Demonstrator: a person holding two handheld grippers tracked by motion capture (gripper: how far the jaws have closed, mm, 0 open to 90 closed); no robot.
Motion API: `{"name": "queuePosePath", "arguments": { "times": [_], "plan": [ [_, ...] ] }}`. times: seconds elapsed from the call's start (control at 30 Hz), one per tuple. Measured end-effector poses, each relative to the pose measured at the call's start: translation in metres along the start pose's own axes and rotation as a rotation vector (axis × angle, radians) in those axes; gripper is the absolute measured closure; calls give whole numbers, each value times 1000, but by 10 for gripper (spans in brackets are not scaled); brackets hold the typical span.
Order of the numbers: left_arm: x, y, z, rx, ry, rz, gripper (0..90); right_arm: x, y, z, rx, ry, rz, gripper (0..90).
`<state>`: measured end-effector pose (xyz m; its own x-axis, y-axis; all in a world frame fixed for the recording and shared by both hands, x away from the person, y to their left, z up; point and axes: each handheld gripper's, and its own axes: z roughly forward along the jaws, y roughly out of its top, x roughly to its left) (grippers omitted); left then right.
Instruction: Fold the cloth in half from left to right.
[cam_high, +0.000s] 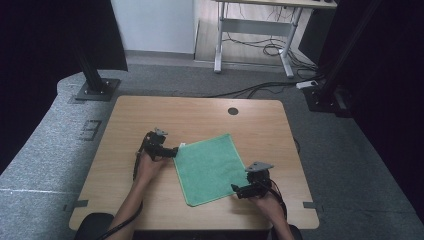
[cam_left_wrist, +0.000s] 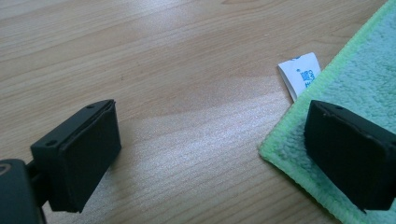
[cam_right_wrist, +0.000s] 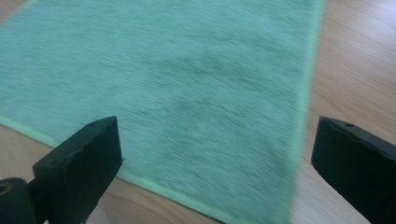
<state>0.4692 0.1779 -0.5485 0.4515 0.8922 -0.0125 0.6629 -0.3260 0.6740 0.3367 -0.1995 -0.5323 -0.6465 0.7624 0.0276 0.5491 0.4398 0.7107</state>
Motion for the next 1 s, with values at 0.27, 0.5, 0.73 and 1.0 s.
{"name": "queuePosePath", "arguments": {
  "times": [0.27,0.5,0.73,1.0],
  "plan": [
    [0,0,0,1,0,2,43,30,13,16,7,117,-52,53],
    [0,0,0,2,0,2,42,58,21,30,22,207,-100,103],
    [0,0,0,-2,1,0,42,87,32,40,23,288,-150,148],
    [0,0,0,0,1,0,42,117,41,47,41,371,-235,341]
  ]
}}
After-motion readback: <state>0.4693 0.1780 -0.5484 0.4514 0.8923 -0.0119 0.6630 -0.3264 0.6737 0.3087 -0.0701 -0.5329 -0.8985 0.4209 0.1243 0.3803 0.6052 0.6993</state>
